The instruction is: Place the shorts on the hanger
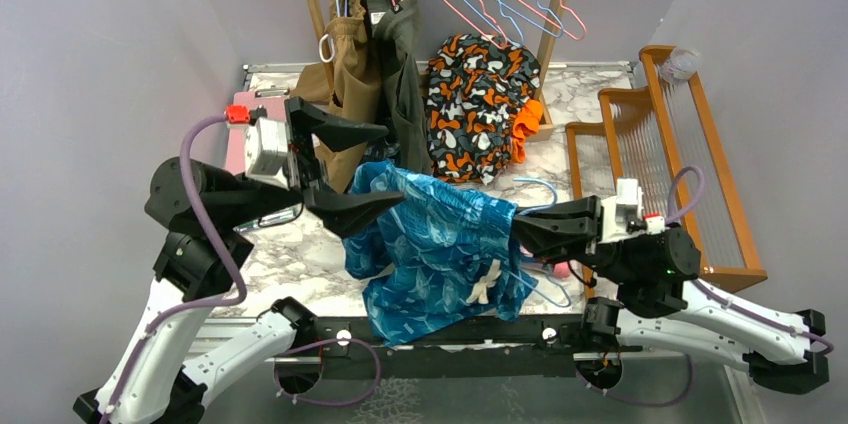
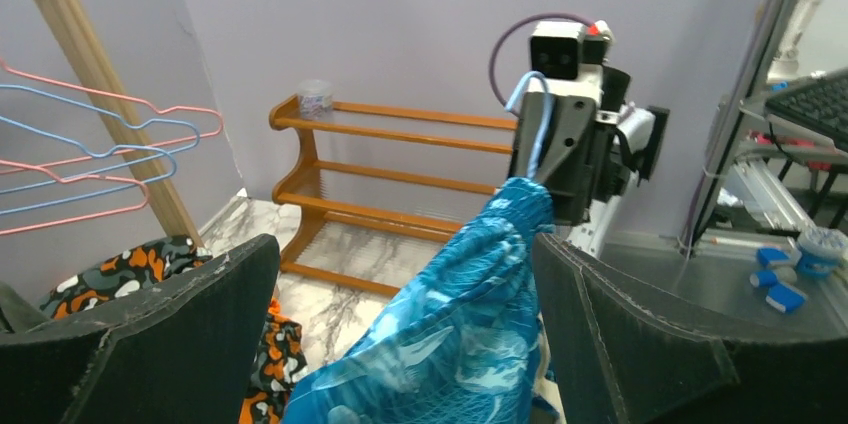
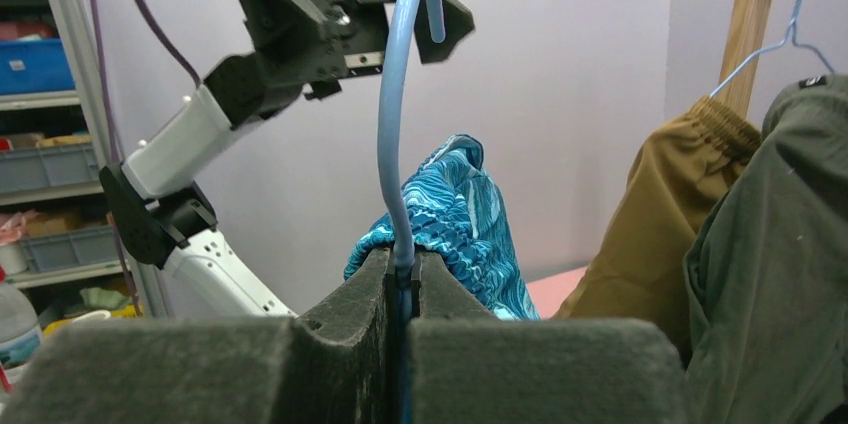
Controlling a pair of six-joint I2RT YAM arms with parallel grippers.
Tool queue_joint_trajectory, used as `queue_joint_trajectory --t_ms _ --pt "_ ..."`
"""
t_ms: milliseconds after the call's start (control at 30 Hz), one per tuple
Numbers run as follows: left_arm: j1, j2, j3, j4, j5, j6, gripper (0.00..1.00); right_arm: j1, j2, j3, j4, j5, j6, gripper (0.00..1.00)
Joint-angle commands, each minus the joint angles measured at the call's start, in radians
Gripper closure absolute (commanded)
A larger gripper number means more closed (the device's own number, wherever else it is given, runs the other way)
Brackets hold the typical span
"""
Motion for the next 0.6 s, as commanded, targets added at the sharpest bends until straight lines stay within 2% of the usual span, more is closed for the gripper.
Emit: queue_joint_trajectory --t_ms 0,300,567 --pt "-0.014 -0.045 -0.01 -0.119 0.056 0.095 0.01 0.002 0.018 -0.021 0.057 -0.01 -0.013 0.99" --pt "-0.045 -0.075 -0.153 -0.18 0.098 0.12 0.01 0.001 0.094 -0.046 0.039 -0.084 0.001 0.99" --pt "-0.124 -0.051 -0.158 -0.308 0.067 0.186 0.01 0.001 0.189 -0.052 0.079 -0.186 0.026 0.99"
